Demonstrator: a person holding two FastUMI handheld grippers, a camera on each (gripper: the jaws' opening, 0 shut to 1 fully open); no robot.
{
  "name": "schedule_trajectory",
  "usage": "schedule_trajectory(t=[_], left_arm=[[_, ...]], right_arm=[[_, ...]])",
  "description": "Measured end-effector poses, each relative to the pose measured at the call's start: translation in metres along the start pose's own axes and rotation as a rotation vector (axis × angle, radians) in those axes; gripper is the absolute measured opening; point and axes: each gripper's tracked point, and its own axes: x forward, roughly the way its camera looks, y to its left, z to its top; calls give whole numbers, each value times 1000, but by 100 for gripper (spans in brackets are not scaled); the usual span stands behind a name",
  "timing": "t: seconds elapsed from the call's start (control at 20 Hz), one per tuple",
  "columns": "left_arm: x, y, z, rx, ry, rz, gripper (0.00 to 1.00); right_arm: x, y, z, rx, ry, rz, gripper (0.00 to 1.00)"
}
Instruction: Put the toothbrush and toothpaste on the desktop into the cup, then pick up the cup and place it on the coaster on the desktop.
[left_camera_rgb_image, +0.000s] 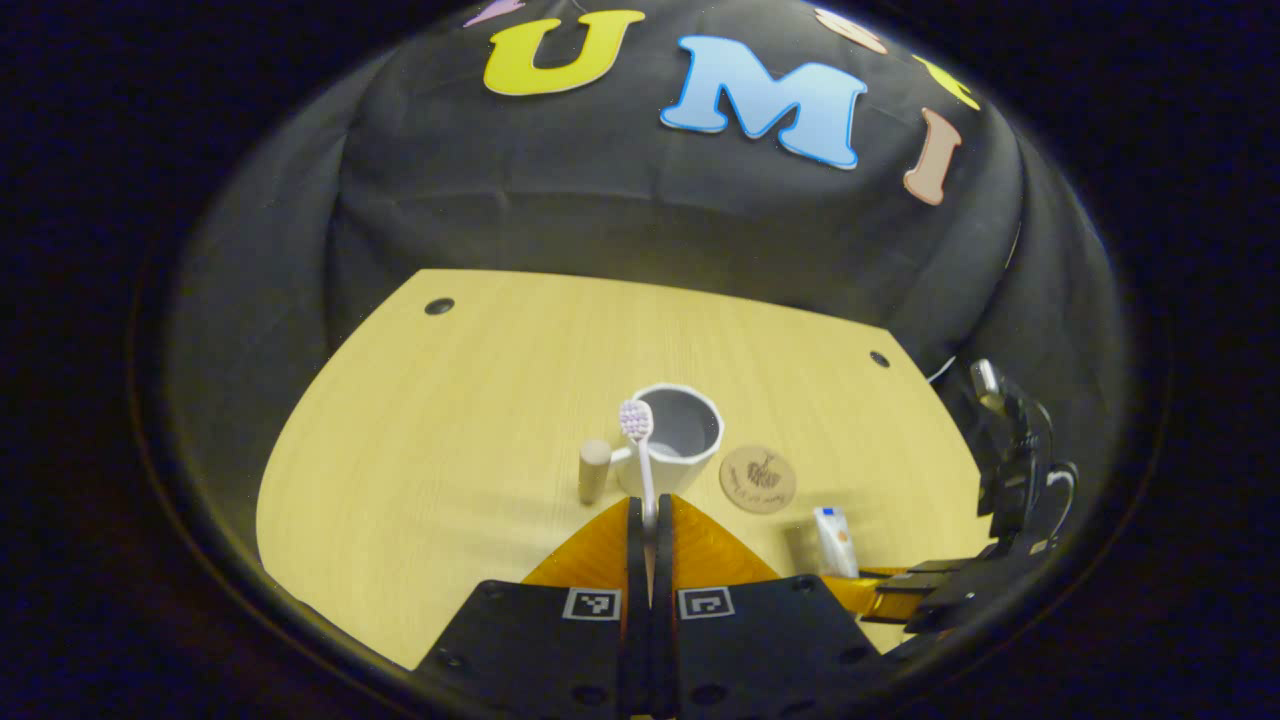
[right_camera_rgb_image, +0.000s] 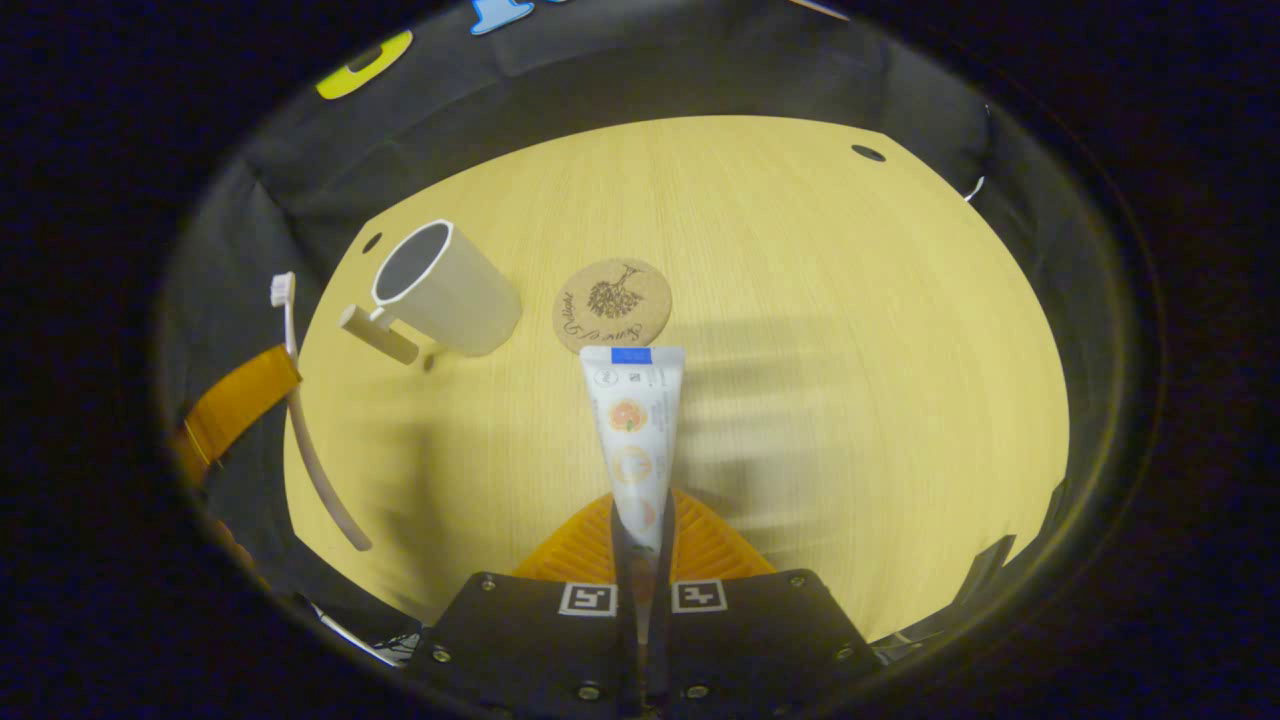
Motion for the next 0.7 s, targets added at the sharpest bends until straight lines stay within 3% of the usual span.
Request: schedule_trajectory(t=[0.15,0.2,0.25,0.3,0.4,0.45,0.6,0.65,0.7], left_arm=[[2,0,47,-11,-72,-17,7],[4,2,60,-9,-89,-18,13],[7,2,70,-7,-102,-21,7],[12,2,81,-5,-117,-25,13],[25,-1,95,1,-137,-49,13],[31,-3,101,10,-145,-60,6],[54,-6,117,59,-170,-77,7],[62,-8,121,76,-175,-83,0],[70,-12,123,93,-178,-90,13]], right_arm=[[-1,0,2,7,0,5,6],[-1,0,2,9,1,7,6],[-1,0,2,10,2,7,6],[-1,-1,2,11,2,6,6],[0,-3,3,13,3,-1,6],[0,-5,3,14,3,-5,6],[0,-13,4,21,0,-19,6],[0,-16,5,29,1,-21,6],[0,-18,5,36,3,-23,6]])
